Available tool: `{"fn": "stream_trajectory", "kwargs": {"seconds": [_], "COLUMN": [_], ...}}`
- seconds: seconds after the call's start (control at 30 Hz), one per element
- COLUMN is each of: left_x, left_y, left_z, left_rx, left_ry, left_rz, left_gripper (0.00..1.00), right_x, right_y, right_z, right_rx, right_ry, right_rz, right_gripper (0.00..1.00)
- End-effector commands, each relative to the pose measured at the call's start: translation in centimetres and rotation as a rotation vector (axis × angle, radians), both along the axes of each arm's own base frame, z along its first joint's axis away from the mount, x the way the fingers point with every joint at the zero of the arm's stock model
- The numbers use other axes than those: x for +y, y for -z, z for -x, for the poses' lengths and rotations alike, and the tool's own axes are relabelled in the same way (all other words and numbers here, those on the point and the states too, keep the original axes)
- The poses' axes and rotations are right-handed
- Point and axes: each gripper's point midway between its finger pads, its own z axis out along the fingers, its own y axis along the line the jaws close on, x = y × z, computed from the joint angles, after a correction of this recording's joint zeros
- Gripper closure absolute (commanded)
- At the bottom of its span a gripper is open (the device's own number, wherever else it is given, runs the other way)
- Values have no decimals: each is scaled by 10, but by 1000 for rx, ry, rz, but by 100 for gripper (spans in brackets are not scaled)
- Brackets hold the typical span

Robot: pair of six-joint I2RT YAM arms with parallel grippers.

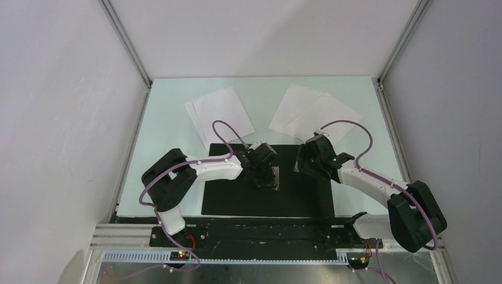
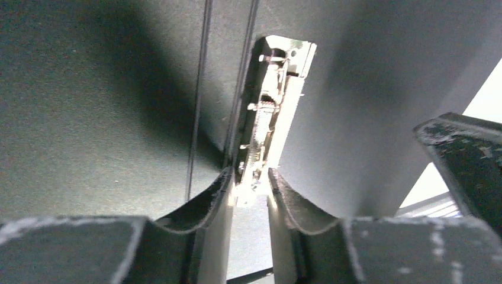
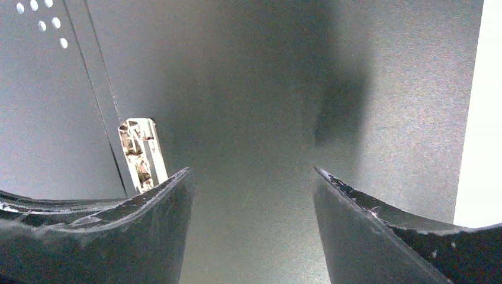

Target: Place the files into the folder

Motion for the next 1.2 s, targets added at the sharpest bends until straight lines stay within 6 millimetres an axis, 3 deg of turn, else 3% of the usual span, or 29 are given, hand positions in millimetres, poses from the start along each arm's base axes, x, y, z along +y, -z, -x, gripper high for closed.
{"fn": "stream_trajectory", "kwargs": {"seconds": [0.0,0.1,0.27,0.33,0.43,0.57,0.67,0.8,0.97,1.17], "left_x": [-21,-9,35,54,80,107,124,138,148,143], "left_y": [-34,-43,-53,-48,-35,-15,1,13,19,23], "left_z": [-19,-23,-36,-41,-42,-32,-21,-11,-4,7], "left_rx": [-76,-116,-171,-175,-155,-119,-85,-61,-50,-35], "left_ry": [-18,10,17,7,-25,-75,-133,-207,-284,-314], "left_rz": [91,88,63,35,-2,-47,-80,-99,-96,-89], "left_gripper": [63,49,46,48,62,73,81,98,100,100], "right_x": [11,20,45,57,76,97,108,115,122,124], "right_y": [-12,-9,-6,-7,-2,1,-1,4,9,15], "right_z": [-2,9,29,33,45,51,50,50,57,60], "right_rx": [-44,-33,-11,-12,10,23,20,33,47,45], "right_ry": [-57,-93,-159,-183,-238,-276,-291,-298,-314,-316], "right_rz": [-38,-25,-18,3,42,85,98,128,146,172], "right_gripper": [26,29,34,35,36,40,48,64,71,74]}}
